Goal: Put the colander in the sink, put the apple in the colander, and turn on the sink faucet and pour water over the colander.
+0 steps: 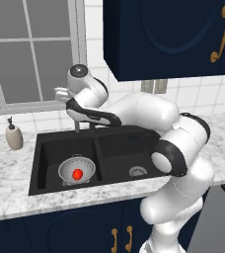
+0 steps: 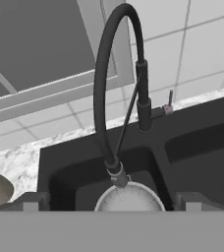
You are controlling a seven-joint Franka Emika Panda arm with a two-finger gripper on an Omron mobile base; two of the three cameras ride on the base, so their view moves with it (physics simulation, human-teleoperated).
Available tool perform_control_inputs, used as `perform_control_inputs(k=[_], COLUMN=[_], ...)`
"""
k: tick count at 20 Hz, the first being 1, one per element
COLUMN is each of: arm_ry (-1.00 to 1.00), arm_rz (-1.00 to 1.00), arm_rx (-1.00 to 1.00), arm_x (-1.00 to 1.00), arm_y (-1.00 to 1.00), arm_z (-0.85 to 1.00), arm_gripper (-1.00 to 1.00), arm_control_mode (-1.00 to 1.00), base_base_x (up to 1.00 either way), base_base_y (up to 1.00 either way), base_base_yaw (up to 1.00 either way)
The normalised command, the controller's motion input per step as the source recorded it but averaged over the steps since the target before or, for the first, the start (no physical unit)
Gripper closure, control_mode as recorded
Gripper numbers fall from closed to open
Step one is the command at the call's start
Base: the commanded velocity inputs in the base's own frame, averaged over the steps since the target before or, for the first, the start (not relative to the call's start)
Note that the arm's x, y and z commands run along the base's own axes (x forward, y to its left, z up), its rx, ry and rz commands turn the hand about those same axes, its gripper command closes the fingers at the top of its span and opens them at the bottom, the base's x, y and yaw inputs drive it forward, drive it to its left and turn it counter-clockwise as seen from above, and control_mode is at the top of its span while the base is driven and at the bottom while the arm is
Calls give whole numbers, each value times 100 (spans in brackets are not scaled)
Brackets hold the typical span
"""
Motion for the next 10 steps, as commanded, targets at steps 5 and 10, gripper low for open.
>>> perform_control_inputs(k=[5,10], arm_ry=[0,0], arm_rz=[0,5], arm_rx=[0,1], arm_x=[-74,-71], arm_y=[-87,-100], arm_z=[2,0], arm_gripper=[-100,-100], arm_control_mode=[-100,-100], base_base_x=[0,0], base_base_y=[0,0], base_base_yaw=[0,0])
